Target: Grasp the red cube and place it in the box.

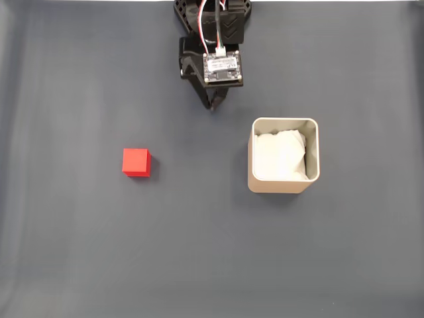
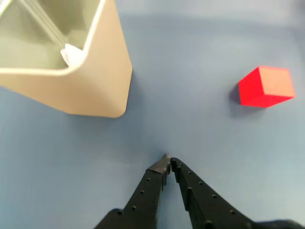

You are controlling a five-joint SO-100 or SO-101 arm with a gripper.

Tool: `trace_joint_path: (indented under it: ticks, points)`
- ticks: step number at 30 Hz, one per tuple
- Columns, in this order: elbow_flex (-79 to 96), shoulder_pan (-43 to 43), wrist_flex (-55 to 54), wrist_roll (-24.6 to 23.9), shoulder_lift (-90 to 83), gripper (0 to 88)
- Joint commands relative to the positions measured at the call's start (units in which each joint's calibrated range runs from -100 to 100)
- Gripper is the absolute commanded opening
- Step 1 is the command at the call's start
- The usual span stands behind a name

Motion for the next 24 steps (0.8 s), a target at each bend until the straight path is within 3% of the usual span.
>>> trace_joint_path:
  ticks: [1,10,24]
  points:
    - [0.4,0.1,-5.0,-0.6,-0.8,0.3]
    - [-6.8,-0.6,-13.0,-2.5,5.7,0.3]
    - [-28.4,2.9,-11.2,-2.0,26.1,0.3]
